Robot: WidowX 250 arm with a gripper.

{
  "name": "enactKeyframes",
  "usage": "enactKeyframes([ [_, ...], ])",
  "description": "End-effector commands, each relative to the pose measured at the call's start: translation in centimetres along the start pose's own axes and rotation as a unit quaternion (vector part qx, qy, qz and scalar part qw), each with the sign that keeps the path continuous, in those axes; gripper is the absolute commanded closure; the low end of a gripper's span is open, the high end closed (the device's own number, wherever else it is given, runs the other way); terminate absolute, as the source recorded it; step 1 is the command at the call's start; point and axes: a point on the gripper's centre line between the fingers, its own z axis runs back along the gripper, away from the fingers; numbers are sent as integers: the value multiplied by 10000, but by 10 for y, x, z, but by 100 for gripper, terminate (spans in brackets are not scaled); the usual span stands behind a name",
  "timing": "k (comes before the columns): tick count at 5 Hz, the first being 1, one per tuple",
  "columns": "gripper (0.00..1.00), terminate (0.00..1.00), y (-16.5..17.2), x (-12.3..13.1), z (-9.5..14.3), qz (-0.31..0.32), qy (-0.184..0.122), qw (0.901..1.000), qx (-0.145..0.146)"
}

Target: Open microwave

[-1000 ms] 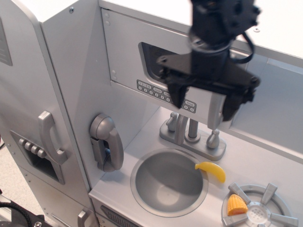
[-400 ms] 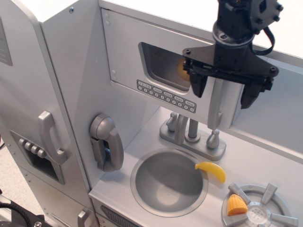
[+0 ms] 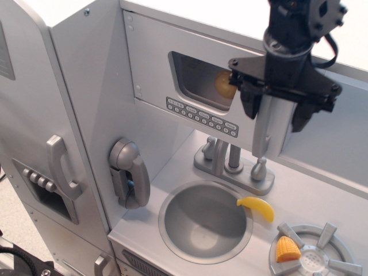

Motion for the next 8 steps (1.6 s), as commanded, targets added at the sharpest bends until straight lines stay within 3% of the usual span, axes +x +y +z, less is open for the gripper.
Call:
enactKeyframes([
  [1,100,0,8,5,22,326,-760,9962,-276],
  [2,100,0,9,3,23,315,-923,9946,-352],
  [3,100,0,17,-14,28,305,-723,9961,-397],
  [4,100,0,25,-46,42,87,-523,9978,-389],
  [5,100,0,40,-69,56,197,-255,9994,-153],
  [6,0,0,55,-90,63,235,301,9993,49],
  [7,0,0,36,-106,61,-6,758,9970,124],
  [8,0,0,-2,-100,52,22,952,9954,25],
])
